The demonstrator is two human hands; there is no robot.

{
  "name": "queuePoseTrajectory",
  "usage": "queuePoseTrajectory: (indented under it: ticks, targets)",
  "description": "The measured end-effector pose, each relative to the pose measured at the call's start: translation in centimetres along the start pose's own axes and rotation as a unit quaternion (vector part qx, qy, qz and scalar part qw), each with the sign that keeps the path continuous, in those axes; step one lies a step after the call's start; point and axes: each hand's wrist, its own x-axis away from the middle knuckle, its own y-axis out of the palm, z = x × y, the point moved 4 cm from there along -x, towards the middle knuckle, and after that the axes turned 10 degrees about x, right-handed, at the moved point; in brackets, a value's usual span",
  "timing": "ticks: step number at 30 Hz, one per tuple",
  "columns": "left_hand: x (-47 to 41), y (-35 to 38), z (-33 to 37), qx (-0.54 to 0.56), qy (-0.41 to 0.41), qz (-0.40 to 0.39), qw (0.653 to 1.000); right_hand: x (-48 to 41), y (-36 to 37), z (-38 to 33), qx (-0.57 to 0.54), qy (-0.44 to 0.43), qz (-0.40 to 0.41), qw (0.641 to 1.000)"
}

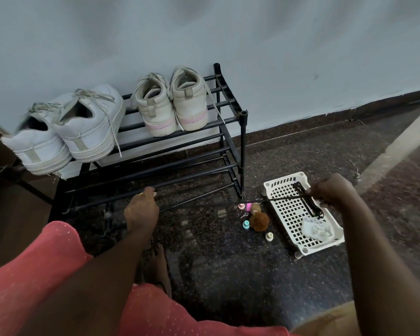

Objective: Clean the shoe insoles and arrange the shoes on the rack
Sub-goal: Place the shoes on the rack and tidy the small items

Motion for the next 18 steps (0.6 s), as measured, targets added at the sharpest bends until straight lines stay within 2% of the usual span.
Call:
queuePoseTrajectory:
  ticks: [3,6,10,13,18]
  targets:
    - [-0.3,0.5,1.7,0.106,-0.032,-0.012,0.994,1.2,0.0,-2.4,0.116,-0.092,0.045,0.988]
    - [-0.9,1.0,4.8,0.291,-0.051,-0.031,0.955,3.2,0.8,-5.5,0.137,-0.209,0.057,0.967]
    - [-0.4,1.2,9.3,0.429,-0.015,-0.118,0.895,5.7,2.2,-8.7,0.144,-0.333,0.07,0.929]
    - [0.5,1.0,11.6,0.519,-0.021,-0.173,0.837,6.7,3.2,-10.1,0.122,-0.383,0.049,0.914]
    - [2.3,0.4,15.2,0.586,-0.016,-0.227,0.778,8.1,3.9,-11.7,0.056,-0.465,0.065,0.881]
